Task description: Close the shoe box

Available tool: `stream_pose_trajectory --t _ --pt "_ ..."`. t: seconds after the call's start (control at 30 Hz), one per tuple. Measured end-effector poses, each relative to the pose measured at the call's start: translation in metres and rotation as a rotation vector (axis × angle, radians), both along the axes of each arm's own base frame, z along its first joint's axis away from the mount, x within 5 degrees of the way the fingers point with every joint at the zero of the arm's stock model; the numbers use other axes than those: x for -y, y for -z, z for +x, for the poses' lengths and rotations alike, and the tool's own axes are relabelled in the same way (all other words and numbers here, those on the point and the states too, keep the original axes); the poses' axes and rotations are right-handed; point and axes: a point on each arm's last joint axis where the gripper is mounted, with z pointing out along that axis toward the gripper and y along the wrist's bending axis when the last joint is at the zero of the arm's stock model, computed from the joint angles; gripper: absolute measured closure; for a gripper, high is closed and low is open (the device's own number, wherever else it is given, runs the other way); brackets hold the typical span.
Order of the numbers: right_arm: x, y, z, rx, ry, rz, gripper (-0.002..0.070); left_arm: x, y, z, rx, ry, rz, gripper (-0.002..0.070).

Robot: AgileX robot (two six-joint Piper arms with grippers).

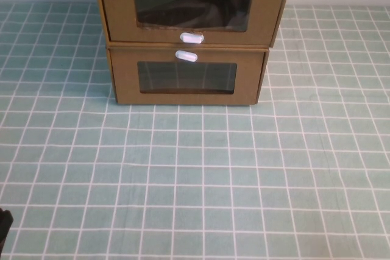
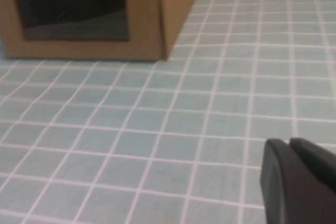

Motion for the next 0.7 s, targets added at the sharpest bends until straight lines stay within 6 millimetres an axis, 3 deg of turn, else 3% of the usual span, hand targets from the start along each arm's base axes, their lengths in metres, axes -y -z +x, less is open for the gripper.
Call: stream_pose_trajectory --t 0.2,0.7 --pt "0.008 0.007 -0.004 0.034 0.131 0.032 0.0687 0.0 0.0 0.0 0.0 0.0 0.0 0.068" --pt "0.006 0.019 -0.006 -0.074 0.116 0.024 0.0687 0.0 0.0 0.0 0.0 0.0 0.0 0.068"
